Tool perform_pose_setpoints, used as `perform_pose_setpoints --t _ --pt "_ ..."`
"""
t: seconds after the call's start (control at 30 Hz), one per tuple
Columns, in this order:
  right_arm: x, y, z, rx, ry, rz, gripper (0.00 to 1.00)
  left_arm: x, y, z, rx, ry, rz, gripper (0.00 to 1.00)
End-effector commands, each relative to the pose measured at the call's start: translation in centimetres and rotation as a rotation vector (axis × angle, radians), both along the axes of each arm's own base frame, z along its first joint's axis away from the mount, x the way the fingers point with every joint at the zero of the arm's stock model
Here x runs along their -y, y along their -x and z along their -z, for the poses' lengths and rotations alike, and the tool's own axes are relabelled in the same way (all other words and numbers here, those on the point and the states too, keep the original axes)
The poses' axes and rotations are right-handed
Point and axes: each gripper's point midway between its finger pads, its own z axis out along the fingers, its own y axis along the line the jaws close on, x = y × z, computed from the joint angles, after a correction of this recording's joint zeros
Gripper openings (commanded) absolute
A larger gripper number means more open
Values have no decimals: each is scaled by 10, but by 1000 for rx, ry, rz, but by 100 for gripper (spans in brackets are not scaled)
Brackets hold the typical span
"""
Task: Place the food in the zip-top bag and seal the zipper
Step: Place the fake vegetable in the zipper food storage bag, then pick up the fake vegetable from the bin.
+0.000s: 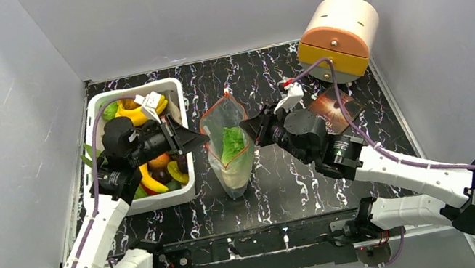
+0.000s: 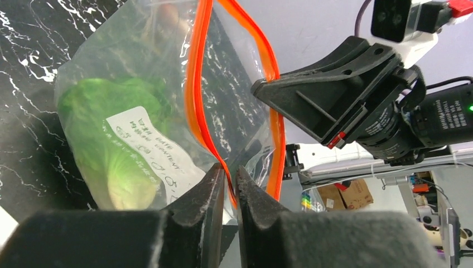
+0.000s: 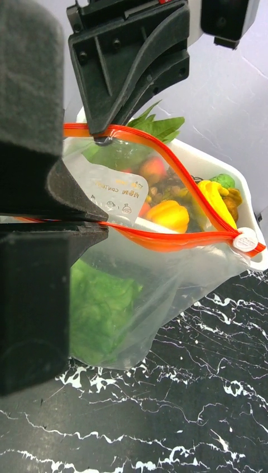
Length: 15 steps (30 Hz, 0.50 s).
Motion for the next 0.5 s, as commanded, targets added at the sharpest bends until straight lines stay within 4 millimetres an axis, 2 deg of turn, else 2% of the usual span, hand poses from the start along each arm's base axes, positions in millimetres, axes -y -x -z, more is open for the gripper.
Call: perform_pose_setpoints --t 0.0,0.13,0.3,0.47 --pt "7 6 -33 100 -35 -31 0 2 11 -28 105 39 49 18" --pt "11 15 -32 77 -102 -43 0 -1 9 -30 125 24 22 47" --pt "20 26 -46 59 -191 -53 0 -11 2 -24 129 -45 -45 61" --pt "34 33 -45 43 -164 -41 0 -28 -12 -18 160 -172 -142 72"
